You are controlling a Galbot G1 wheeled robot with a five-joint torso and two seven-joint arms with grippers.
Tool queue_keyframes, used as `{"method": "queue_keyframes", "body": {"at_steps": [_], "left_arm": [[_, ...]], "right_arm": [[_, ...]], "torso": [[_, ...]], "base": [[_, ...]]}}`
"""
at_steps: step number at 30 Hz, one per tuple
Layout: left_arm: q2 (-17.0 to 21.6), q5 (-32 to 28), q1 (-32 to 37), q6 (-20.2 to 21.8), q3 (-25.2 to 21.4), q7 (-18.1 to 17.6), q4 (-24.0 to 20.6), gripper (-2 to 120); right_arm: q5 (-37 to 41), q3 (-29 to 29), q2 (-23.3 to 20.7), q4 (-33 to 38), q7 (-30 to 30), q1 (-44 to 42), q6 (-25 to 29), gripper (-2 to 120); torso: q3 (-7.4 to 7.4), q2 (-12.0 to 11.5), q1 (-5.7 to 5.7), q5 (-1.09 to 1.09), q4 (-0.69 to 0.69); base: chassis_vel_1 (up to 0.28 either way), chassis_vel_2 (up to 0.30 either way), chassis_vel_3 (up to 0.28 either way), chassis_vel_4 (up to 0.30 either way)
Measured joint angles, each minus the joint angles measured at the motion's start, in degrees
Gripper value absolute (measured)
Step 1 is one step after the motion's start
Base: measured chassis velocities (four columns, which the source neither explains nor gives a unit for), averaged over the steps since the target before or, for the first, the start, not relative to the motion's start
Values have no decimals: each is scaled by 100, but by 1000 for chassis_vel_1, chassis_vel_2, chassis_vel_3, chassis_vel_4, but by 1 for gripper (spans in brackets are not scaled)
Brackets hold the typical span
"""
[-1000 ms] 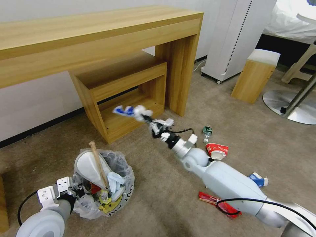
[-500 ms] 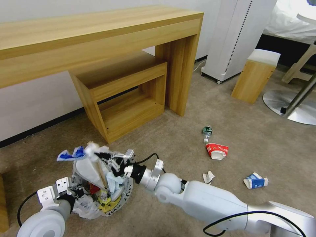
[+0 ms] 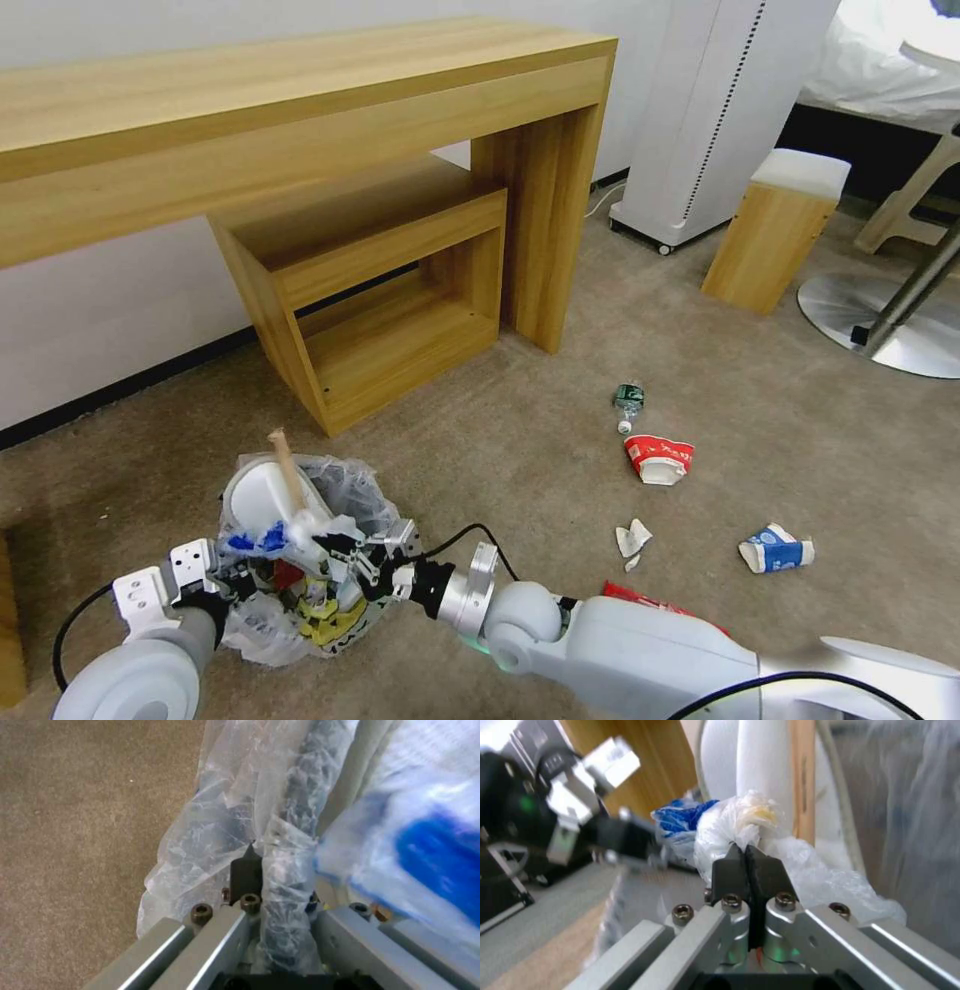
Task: Pick up the trash bin and place the garbage on the floor into it.
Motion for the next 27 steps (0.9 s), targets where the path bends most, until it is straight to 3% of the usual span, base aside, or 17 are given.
{"method": "queue_keyframes", "body": {"at_steps": [3,9,10,12,19,21,25,27], "left_arm": [[0,0,-1,0,-5,-4,-14,0],[-41,38,41,0,-14,-11,-41,0],[-56,52,51,0,-11,-11,-45,0],[-59,54,52,0,-11,-11,-45,0],[-84,74,59,0,7,-7,-59,0],[-84,75,59,0,7,-7,-60,0],[-85,75,77,5,5,-13,-64,0],[-86,75,83,6,1,-14,-67,0]], "right_arm": [[-76,-68,5,-101,-24,-4,24,2],[-191,-92,41,-238,-173,-6,37,22],[-169,-80,46,-228,-234,25,-4,30],[-162,-76,48,-220,-243,36,-18,32],[-120,-43,126,-104,-233,122,-75,63],[-119,-39,126,-92,-222,125,-76,65],[-106,62,119,-29,-177,172,-76,85],[-100,99,107,-19,-176,180,-75,88]], "torso": [[0,0,0,0,0],[0,0,0,0,0],[0,0,0,0,0],[0,0,0,0,0],[0,0,0,0,0],[0,0,0,0,0],[0,0,0,0,0],[0,0,0,0,0]], "base": [[0,0,0,0],[0,0,0,0],[0,0,0,0],[0,0,0,0],[0,0,0,0],[0,0,0,0],[0,0,0,0],[0,0,0,0]]}}
